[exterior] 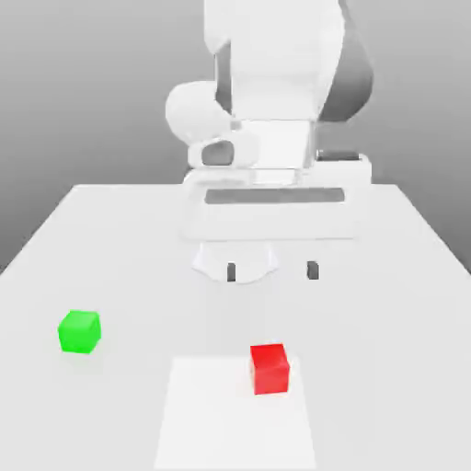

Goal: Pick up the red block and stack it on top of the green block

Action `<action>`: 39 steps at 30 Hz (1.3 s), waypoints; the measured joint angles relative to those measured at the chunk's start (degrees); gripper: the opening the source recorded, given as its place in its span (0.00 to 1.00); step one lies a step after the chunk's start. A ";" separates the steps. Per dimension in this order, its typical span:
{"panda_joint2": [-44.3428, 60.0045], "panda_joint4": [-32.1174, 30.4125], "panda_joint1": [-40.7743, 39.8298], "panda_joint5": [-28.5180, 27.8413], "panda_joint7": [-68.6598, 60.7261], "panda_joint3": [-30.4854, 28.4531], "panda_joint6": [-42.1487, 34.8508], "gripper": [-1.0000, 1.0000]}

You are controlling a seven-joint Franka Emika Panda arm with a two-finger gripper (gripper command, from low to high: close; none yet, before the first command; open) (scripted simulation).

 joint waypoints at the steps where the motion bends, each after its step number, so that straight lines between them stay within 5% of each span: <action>1: 2.52 -1.78 0.29 0.22 -0.16 0.18 1.69 0.50; 9: 20.59 -3.58 2.00 -2.36 1.74 -1.31 16.14 0.50; 10: 22.36 -3.35 2.46 -2.68 1.96 -1.85 17.66 0.00; 17: 22.66 -3.30 2.40 -3.00 2.23 -1.85 17.91 0.00; 24: 9.71 -5.16 2.05 0.27 -0.09 -0.72 6.82 0.00; 39: 3.46 -4.82 -20.04 -3.42 27.97 -13.42 0.34 0.00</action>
